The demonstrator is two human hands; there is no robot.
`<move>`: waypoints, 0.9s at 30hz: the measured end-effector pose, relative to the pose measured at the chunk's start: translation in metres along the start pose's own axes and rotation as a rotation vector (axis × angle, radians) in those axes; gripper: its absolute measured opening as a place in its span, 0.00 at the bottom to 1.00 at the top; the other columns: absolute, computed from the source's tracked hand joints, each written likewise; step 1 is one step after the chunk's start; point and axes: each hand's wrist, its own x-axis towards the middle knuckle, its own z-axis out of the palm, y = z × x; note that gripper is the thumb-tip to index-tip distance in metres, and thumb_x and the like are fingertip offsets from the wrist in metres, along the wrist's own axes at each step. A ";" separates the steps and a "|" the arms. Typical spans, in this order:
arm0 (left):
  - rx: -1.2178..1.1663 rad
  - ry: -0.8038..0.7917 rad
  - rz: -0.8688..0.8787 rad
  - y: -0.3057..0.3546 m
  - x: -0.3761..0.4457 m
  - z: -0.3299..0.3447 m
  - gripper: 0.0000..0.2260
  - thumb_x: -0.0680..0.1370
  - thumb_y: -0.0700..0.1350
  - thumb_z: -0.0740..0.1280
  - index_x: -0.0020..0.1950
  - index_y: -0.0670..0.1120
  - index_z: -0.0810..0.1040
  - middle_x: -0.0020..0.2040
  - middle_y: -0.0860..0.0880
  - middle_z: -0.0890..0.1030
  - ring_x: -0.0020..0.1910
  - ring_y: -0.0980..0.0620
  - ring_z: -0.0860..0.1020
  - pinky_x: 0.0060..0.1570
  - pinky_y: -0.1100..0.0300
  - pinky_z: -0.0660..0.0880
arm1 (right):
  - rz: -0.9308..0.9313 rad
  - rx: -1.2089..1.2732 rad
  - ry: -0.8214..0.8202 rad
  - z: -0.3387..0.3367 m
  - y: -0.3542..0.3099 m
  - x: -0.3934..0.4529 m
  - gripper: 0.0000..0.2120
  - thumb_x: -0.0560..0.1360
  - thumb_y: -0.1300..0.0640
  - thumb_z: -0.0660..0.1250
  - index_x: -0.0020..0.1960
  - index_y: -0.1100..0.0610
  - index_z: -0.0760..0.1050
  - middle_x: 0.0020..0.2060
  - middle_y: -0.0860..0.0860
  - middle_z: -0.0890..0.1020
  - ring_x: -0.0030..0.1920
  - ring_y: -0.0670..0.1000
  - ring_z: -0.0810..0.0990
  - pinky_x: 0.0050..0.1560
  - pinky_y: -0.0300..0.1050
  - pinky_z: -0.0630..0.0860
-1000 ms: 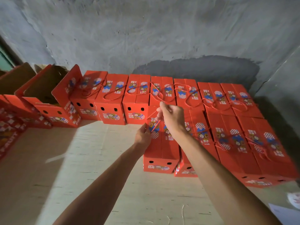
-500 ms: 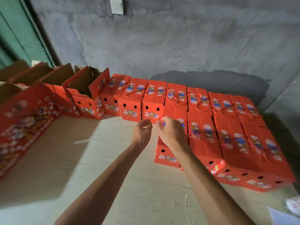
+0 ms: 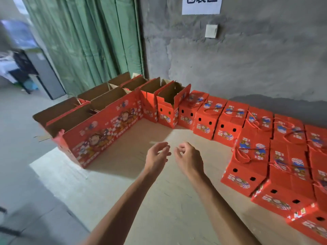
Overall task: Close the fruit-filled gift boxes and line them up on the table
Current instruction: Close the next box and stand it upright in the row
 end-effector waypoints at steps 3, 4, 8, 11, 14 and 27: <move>-0.014 0.108 -0.007 -0.007 -0.014 -0.055 0.08 0.83 0.40 0.65 0.59 0.45 0.82 0.53 0.47 0.85 0.49 0.48 0.86 0.54 0.43 0.82 | -0.063 0.020 -0.051 0.036 -0.035 -0.021 0.17 0.81 0.46 0.64 0.64 0.54 0.79 0.60 0.49 0.85 0.58 0.51 0.83 0.54 0.42 0.75; -0.021 0.136 -0.011 -0.009 -0.017 -0.072 0.08 0.83 0.40 0.65 0.59 0.45 0.82 0.53 0.47 0.86 0.49 0.47 0.86 0.54 0.42 0.82 | -0.078 0.031 -0.062 0.048 -0.045 -0.028 0.17 0.81 0.46 0.64 0.64 0.53 0.79 0.59 0.49 0.85 0.57 0.51 0.83 0.51 0.40 0.74; -0.039 0.187 -0.008 -0.024 -0.020 -0.134 0.10 0.83 0.39 0.65 0.62 0.42 0.81 0.53 0.46 0.85 0.49 0.47 0.86 0.54 0.43 0.82 | -0.111 0.052 -0.093 0.094 -0.081 -0.051 0.16 0.81 0.46 0.65 0.63 0.53 0.80 0.56 0.48 0.86 0.53 0.49 0.84 0.47 0.37 0.71; -0.044 0.196 -0.003 -0.037 -0.017 -0.179 0.09 0.83 0.41 0.65 0.62 0.42 0.81 0.53 0.47 0.85 0.49 0.49 0.86 0.54 0.44 0.83 | -0.129 0.037 -0.127 0.130 -0.109 -0.060 0.16 0.81 0.47 0.65 0.64 0.54 0.79 0.56 0.49 0.86 0.52 0.48 0.84 0.46 0.36 0.70; -0.023 0.210 0.002 -0.051 -0.007 -0.226 0.09 0.83 0.42 0.65 0.62 0.43 0.81 0.54 0.47 0.85 0.48 0.51 0.86 0.53 0.47 0.84 | -0.134 0.046 -0.160 0.165 -0.142 -0.064 0.16 0.81 0.47 0.65 0.64 0.54 0.79 0.55 0.49 0.86 0.50 0.47 0.83 0.46 0.37 0.73; 0.142 0.327 0.102 -0.071 0.072 -0.351 0.07 0.83 0.47 0.65 0.53 0.57 0.82 0.50 0.64 0.81 0.51 0.60 0.81 0.47 0.63 0.78 | -0.138 0.061 -0.221 0.282 -0.231 -0.026 0.13 0.79 0.45 0.65 0.59 0.50 0.80 0.52 0.46 0.87 0.43 0.45 0.78 0.40 0.37 0.70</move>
